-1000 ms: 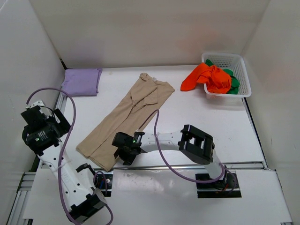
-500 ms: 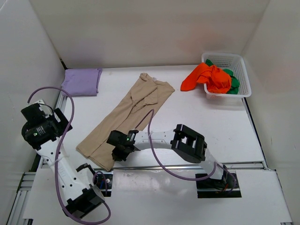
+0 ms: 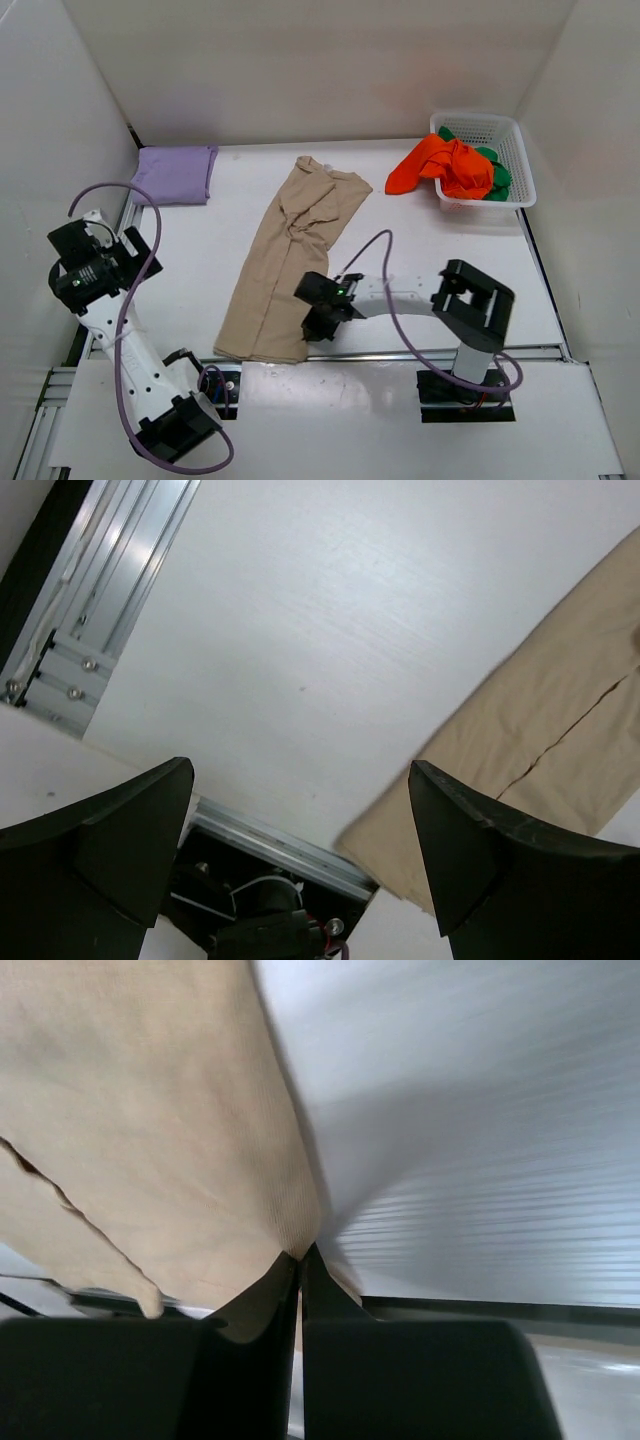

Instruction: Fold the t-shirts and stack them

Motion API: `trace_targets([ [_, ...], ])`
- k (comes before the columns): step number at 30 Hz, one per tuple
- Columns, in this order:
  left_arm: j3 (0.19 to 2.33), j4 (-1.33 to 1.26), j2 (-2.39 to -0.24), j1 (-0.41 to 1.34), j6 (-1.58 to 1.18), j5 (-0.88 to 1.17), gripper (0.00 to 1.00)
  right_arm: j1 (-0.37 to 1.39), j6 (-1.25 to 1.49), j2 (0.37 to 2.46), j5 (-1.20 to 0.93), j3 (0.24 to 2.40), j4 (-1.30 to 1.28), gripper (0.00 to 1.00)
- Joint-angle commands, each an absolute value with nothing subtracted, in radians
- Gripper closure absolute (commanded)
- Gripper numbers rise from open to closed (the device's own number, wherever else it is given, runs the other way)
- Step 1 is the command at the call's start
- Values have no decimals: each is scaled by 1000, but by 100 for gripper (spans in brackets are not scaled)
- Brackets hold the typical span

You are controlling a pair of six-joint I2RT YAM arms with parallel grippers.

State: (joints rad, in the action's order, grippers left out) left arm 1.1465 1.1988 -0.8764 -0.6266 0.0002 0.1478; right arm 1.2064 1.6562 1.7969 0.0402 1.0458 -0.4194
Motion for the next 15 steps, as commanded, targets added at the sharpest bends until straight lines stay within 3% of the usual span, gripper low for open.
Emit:
trace_targets([
  [1,1245,1120,-925,-620,0,258,0,1161,1519,1732,51,887,-473,100],
  [7,1478,1172,-1167,-424,0,88,0,1080,1343,1554,-2,658,-345,100],
  [11,1644,1233,-1360,-122,0,-63,0,1045,1235,1474,31,658,-399,100],
  [13,1644,1233,-1385,-4,0,-128,0,1007,1198,1438,15,615,-385,100],
  [15,1602,1221,-1385,156,0,-141,0,980,1114,1427,-24,604,-364,94],
])
